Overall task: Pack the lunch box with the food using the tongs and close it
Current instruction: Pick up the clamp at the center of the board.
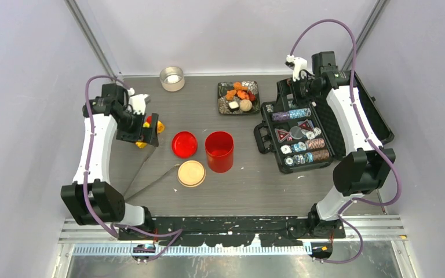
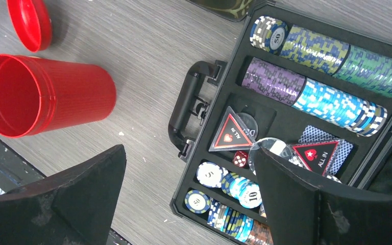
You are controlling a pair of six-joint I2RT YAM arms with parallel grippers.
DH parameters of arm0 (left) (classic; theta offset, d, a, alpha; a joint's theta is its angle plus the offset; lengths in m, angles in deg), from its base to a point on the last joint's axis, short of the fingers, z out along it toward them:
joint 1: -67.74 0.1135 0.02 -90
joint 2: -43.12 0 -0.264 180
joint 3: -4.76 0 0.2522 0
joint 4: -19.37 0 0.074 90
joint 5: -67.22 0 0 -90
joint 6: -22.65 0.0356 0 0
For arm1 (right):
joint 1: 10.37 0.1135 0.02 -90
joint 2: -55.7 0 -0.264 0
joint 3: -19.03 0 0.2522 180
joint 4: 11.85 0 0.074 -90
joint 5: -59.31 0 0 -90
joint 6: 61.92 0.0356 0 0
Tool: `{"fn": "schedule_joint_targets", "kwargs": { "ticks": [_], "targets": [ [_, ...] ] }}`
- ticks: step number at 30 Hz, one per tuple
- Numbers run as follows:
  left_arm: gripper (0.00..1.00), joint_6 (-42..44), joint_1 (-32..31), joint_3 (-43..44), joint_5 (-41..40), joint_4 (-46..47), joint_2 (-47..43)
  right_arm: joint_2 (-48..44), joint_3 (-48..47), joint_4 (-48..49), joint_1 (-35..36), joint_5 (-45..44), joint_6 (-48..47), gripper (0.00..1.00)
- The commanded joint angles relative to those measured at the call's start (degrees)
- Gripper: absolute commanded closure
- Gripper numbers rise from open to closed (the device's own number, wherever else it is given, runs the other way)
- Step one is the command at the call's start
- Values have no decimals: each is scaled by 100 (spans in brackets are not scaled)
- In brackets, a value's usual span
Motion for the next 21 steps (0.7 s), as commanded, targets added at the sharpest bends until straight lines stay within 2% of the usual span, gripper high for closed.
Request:
{"fn": "schedule_joint_targets", "kwargs": {
  "ticks": [1, 8, 13, 21],
  "targets": [
    [0, 501, 384, -393, -113, 183, -566, -47, -307, 46, 24, 224, -82, 1],
    [0, 2419, 1022, -1287, -347, 122, -1255, -83, -210, -69, 24, 440, -166, 0],
    [0, 3296, 1359, -1956, -182, 39, -1443, -126, -48, -76, 36, 458, -173, 1],
    [0, 4756, 2119, -3050, 171, 507, -1790, -239, 84, -126, 36, 433, -134, 1]
  ]
}}
